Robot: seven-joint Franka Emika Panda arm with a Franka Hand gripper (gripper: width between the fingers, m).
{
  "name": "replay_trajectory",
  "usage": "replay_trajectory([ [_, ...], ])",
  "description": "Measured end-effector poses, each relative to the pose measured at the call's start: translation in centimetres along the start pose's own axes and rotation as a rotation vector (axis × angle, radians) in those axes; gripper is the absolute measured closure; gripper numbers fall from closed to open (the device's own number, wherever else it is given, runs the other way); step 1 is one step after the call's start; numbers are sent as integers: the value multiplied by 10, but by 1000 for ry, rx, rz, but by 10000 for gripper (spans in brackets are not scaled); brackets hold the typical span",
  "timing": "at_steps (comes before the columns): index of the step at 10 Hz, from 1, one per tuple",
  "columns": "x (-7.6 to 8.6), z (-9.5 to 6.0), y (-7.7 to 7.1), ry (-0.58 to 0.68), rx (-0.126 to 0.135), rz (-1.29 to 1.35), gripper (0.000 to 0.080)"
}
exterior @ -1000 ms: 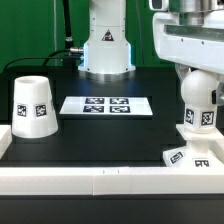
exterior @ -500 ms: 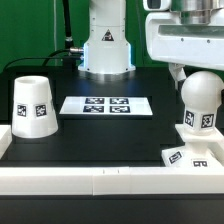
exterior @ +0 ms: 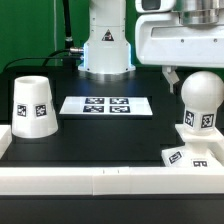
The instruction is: Assemble lamp
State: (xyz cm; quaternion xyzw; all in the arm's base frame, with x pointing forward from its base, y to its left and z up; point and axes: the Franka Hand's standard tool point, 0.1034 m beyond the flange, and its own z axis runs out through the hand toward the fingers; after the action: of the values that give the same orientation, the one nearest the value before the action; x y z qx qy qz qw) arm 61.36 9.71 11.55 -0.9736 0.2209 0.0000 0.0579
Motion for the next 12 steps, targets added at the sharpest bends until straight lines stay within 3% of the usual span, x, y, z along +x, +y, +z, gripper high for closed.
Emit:
replay_trajectory([
  [2, 1, -3, -2, 5, -21, -245, 101],
  [7, 2, -2, 0, 3, -25, -574, 101],
  [11, 5, -5, -1, 6, -99, -1048, 101],
  [12, 5, -5, -1, 3, -100, -1103, 101],
])
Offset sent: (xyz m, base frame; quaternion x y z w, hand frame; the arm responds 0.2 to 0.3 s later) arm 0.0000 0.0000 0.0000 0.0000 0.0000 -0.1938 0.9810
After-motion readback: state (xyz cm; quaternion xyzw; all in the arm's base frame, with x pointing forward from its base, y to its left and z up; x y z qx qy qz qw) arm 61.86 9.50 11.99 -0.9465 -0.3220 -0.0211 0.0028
